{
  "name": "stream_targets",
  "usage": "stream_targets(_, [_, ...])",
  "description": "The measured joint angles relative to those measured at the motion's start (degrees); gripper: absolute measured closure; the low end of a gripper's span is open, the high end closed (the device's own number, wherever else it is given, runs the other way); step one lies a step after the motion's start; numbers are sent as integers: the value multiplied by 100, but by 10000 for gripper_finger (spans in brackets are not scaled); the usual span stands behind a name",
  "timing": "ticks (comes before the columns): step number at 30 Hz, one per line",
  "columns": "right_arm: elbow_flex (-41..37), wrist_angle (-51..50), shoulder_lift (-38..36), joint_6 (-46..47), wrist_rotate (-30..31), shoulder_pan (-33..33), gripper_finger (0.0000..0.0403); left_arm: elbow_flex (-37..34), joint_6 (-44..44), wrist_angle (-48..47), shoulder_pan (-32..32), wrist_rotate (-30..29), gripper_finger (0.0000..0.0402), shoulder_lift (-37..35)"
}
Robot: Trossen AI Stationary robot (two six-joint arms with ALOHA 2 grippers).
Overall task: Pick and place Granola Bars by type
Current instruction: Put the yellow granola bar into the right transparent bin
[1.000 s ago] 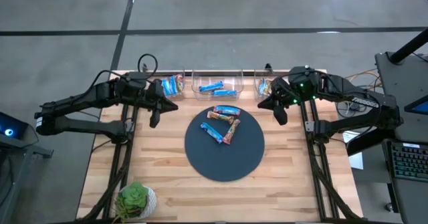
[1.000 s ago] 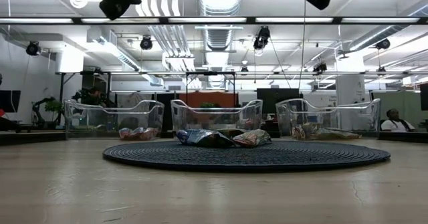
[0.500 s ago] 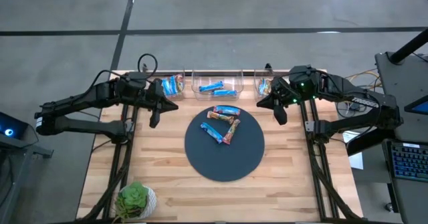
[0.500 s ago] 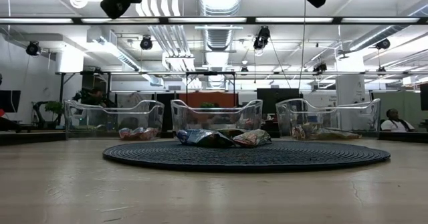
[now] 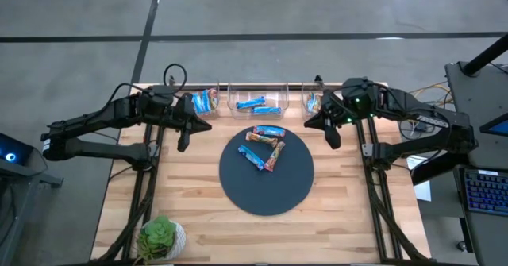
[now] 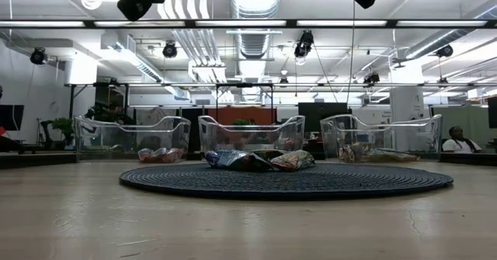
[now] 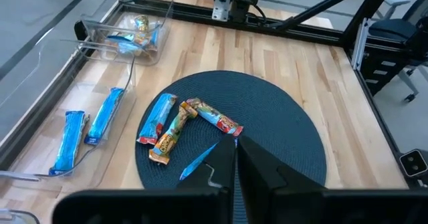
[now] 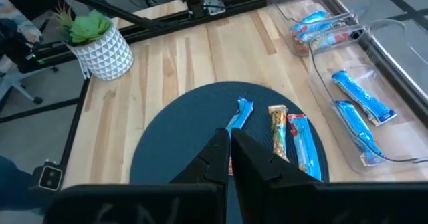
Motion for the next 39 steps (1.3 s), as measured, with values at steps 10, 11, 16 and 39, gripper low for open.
stream_targets(10, [589,-601,423,-297,-297,-270,394,0,23,2,0,0,402,0])
stream_targets(11, [708,-744,496,-404,-300,-300,394,0,23,2,0,0,402,0])
stream_targets(16, [1161,-1330,764,-835,-297,-463,394,0,21,2,0,0,402,0])
stream_targets(39, [1126,-1460,1466,-2504,-375,-638,395,0,38,2,0,-107,402,0])
